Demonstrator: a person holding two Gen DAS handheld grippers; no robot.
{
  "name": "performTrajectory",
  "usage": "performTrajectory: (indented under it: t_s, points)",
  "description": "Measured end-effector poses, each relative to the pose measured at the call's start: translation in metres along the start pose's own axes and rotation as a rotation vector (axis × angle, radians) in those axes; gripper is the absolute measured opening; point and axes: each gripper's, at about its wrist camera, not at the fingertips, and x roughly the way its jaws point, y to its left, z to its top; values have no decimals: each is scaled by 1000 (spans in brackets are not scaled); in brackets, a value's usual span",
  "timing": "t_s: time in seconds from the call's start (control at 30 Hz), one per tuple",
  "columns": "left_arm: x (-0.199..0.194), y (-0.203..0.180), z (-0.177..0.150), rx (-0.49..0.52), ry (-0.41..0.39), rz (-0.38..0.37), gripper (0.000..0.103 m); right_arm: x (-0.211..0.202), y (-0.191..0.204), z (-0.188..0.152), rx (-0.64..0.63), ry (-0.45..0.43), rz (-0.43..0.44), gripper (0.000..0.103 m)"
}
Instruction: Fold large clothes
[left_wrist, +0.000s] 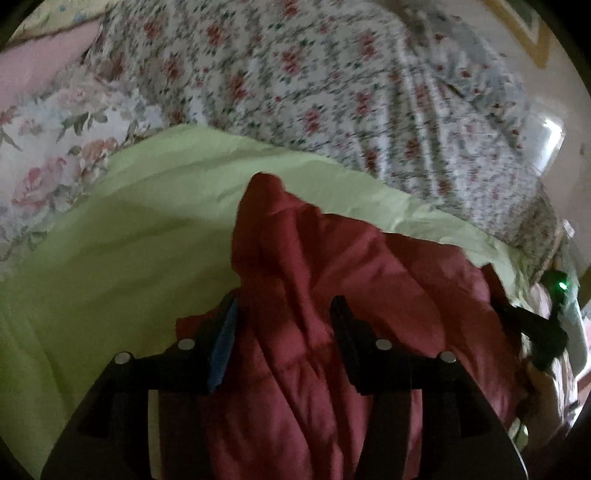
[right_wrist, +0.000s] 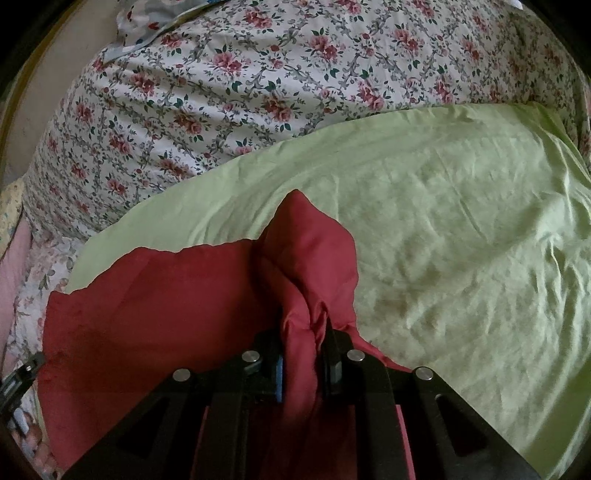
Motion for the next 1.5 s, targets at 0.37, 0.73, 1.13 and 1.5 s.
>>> performTrajectory:
  t_s: [0.37, 0.73, 1.13, 1.5]
  points:
    - [-56, -57, -53, 157, 42, -140, 51, -4, 0, -1, -2, -12, -14, 28]
    - [-42, -57, -72, 144, 112, -137, 52, -68, 2, -27, -45, -97, -1, 52]
    - [-34, -52, -80, 120, 126, -133, 52, -124, 17, -111, -99, -79, 39, 56]
    - [-36, -55, -82, 116, 128, -110, 55, -121, 75, -156, -286, -51, 25, 69]
